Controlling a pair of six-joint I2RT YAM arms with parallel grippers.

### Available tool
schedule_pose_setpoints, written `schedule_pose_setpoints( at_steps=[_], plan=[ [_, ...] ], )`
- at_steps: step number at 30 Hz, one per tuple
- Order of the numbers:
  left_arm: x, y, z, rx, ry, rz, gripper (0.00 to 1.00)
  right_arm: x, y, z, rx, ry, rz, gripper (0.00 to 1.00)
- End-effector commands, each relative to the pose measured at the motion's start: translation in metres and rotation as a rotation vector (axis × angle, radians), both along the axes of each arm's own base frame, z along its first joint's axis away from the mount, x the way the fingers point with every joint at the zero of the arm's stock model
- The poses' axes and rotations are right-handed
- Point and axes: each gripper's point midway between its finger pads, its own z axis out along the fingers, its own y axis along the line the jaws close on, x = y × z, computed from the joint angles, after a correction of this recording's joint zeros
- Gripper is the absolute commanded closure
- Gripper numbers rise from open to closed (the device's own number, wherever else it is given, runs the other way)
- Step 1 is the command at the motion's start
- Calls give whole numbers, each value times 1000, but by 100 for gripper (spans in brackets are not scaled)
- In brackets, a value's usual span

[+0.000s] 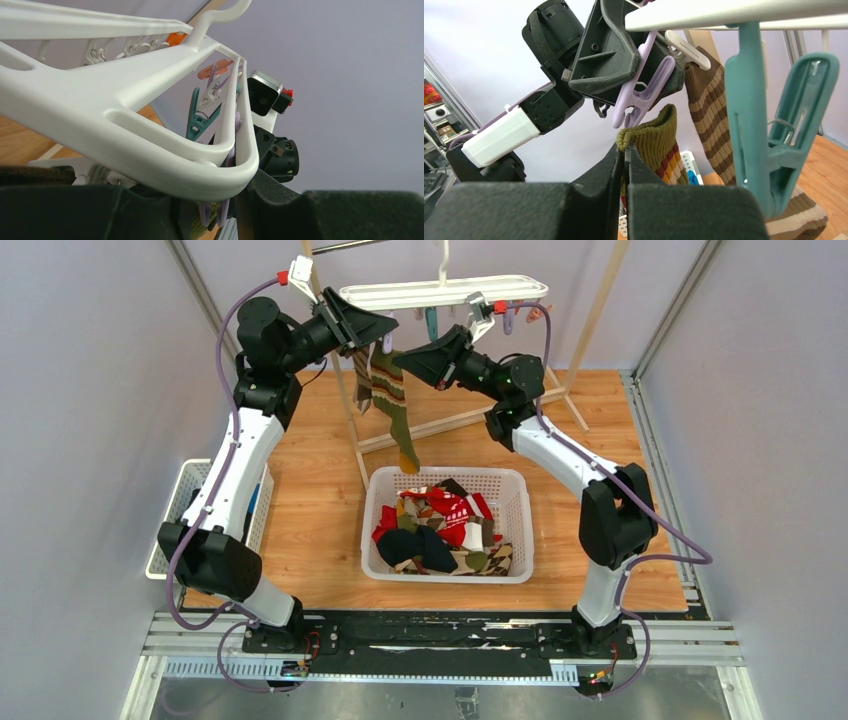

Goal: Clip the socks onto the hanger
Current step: Clamp the sock onto the hanger.

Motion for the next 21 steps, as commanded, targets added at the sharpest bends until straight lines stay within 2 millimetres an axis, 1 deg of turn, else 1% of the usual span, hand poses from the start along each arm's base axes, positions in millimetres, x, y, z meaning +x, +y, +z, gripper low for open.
schedule_pose_setpoints(
  at_steps=[1,8,12,21],
  plan=[
    [-15,-4,3,1,-20,-80,100,-3,5,17,47,-50,6,100],
    [-15,-4,2,-3,-17,-84,100,-1,7,18,51,-46,12,100],
    [-16,-3,4,-6,-20,-87,100,-8,14,12,19,-57,61,100],
    [-18,-2,8,-9,-27,-88,100,-17,16,3,-6,-64,96,100]
  ],
)
